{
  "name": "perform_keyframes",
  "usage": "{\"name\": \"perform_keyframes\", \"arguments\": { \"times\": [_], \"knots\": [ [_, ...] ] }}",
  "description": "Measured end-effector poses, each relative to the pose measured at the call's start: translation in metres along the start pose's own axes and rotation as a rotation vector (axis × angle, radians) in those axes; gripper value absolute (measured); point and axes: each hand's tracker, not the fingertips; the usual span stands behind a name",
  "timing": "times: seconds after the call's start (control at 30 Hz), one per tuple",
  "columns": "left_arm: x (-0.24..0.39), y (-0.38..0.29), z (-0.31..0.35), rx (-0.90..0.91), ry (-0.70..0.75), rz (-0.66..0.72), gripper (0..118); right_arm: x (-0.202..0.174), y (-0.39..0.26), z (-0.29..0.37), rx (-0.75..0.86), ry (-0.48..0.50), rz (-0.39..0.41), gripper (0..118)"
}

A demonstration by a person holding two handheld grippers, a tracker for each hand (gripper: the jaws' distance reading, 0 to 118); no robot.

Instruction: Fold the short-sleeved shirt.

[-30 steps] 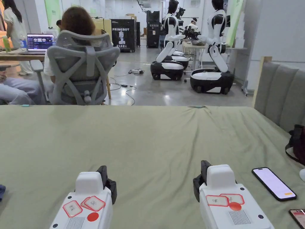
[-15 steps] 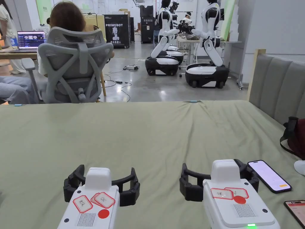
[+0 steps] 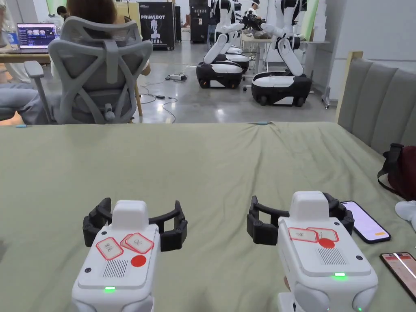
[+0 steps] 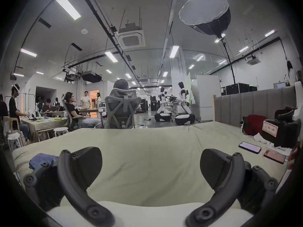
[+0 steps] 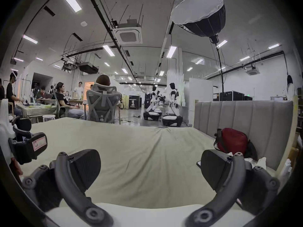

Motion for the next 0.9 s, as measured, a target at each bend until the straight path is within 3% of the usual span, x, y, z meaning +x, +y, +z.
{"name": "perform_keyframes", "arguments": {
  "times": [0.57,0.8,0.9],
  "knots": [
    [-0.001,-0.005,0.001,-0.02,-0.003,-0.013,118,-0.005,0.0,0.0,-0.004,-0.02,0.01,118],
    [0.0,-0.005,0.0,-0.019,-0.007,-0.014,118,0.005,0.016,-0.001,-0.124,0.039,-0.235,118],
    [0.001,-0.005,0.0,-0.022,-0.008,-0.025,118,-0.003,0.02,-0.004,-0.227,0.001,-0.181,118]
  ]
}}
